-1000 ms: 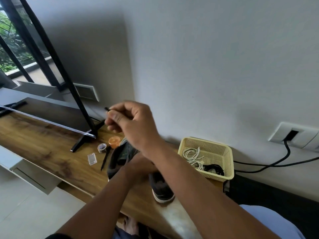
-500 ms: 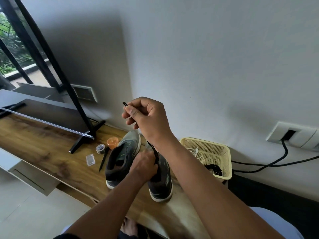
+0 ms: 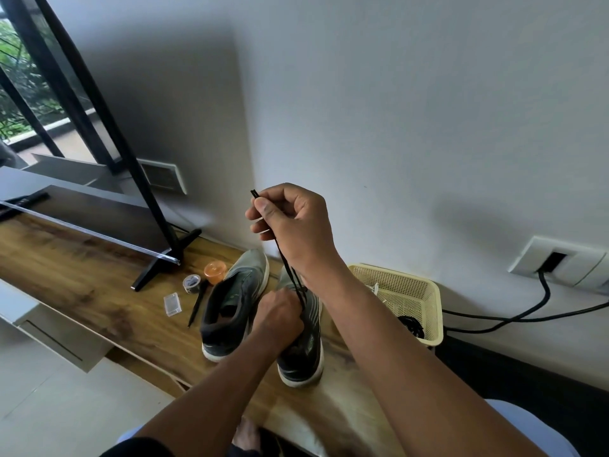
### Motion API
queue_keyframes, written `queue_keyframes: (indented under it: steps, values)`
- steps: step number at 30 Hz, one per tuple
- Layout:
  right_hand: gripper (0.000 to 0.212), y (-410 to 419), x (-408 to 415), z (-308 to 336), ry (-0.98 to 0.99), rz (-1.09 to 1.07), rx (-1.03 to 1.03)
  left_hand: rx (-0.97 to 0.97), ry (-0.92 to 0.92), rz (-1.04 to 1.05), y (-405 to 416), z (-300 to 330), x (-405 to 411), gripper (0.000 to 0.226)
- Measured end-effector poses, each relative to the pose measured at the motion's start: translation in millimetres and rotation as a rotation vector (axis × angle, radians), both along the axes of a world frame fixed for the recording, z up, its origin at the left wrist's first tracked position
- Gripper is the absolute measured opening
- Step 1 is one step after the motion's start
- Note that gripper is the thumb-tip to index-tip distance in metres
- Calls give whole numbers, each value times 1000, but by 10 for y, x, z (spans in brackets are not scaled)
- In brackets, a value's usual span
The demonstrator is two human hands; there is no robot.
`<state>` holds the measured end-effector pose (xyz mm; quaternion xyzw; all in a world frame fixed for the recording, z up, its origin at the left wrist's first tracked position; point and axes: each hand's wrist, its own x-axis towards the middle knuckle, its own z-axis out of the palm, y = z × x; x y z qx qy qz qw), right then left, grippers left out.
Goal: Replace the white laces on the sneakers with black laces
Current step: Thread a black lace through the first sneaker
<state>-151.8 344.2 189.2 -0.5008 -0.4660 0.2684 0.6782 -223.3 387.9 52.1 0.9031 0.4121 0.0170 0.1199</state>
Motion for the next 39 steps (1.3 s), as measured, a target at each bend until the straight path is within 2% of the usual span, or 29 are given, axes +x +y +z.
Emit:
queue_keyframes:
  steps: [4,7,10,15,19,22,25,27,31,33,34,37,39]
  values:
    - [9,13,18,-50,-27,27,-53,20,-17,-29,-24,6,-17,26]
    - [9,14,85,-169,-186,-24,-138,-18,-63,-38,11,48,-50,29]
    - [6,-10,149,-303,-305,-72,-238,-110,-109,-23,116,76,-120,27]
    - [9,-65,270,-372,-380,-132,-309,-340,-277,-22,273,211,-258,15]
    - [10,-137,336,-312,-268,-35,-324,-378,-322,3,282,311,-283,7]
    - [11,-217,332,-247,-21,143,-290,-292,-369,83,267,342,-298,3]
    - [13,-292,327,-177,222,397,-257,-198,-318,123,278,342,-325,29]
    - [13,-330,330,-171,296,533,-274,-203,-305,129,279,337,-343,39]
    - [13,-385,337,-236,330,621,-325,-309,-238,133,251,341,-363,21]
    - [16,-381,377,-283,206,503,-410,-293,-119,112,231,337,-364,21]
    - [16,-375,409,-307,29,395,-484,-287,-62,112,214,325,-363,28]
    - [16,-368,530,-435,-722,131,-834,-283,35,147,168,265,-355,36]
    - [15,-396,567,-567,-945,150,-1055,-253,69,143,142,222,-329,36]
